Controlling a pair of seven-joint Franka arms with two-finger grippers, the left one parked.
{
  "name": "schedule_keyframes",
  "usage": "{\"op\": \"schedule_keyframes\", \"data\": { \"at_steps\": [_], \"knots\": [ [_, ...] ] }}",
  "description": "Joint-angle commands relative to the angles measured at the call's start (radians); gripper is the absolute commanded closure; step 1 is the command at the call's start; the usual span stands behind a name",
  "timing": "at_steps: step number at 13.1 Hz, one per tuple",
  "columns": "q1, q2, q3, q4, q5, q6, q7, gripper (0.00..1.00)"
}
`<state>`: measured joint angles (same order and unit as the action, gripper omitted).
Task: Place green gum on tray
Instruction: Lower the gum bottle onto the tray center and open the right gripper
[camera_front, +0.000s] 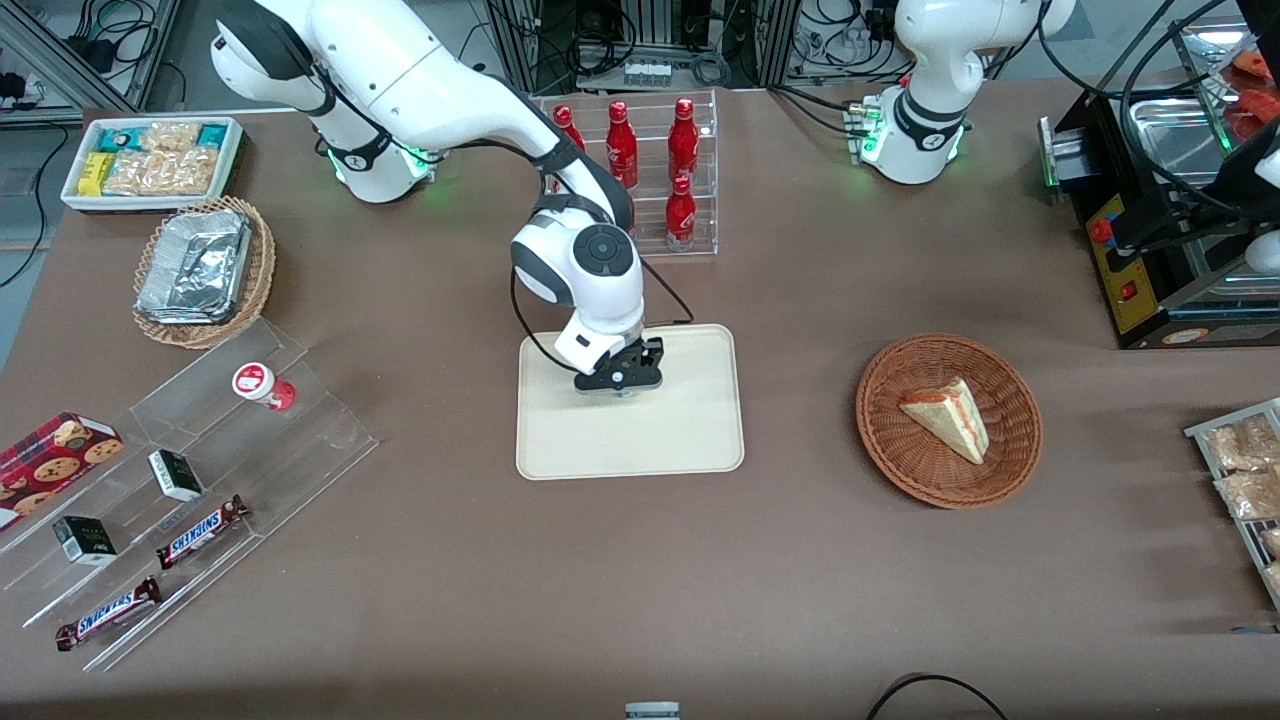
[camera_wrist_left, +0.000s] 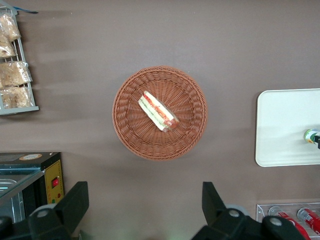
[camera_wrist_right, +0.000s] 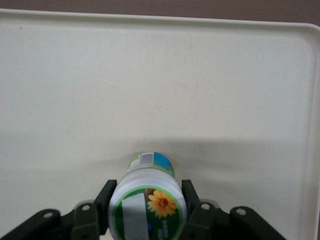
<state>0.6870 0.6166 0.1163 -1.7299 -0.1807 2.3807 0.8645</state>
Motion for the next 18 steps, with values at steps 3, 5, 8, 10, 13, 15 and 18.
{"op": "schedule_keyframes", "data": {
  "at_steps": [3, 5, 8, 10, 13, 15, 18],
  "knots": [
    [0.006, 0.028, -0.003, 0.035, -0.031, -0.011, 0.041, 0.0],
    [0.003, 0.02, -0.003, 0.035, -0.029, -0.011, 0.034, 0.0],
    [-0.009, -0.015, -0.003, 0.032, -0.028, -0.044, 0.024, 0.0],
    [-0.012, -0.052, -0.003, 0.03, -0.017, -0.098, 0.024, 0.0],
    [-0.015, -0.142, -0.001, 0.018, -0.017, -0.208, 0.018, 0.0],
    [-0.027, -0.231, -0.001, -0.025, -0.011, -0.248, 0.008, 0.0],
    [-0.055, -0.392, -0.001, -0.121, 0.019, -0.299, -0.031, 0.0]
  ]
}}
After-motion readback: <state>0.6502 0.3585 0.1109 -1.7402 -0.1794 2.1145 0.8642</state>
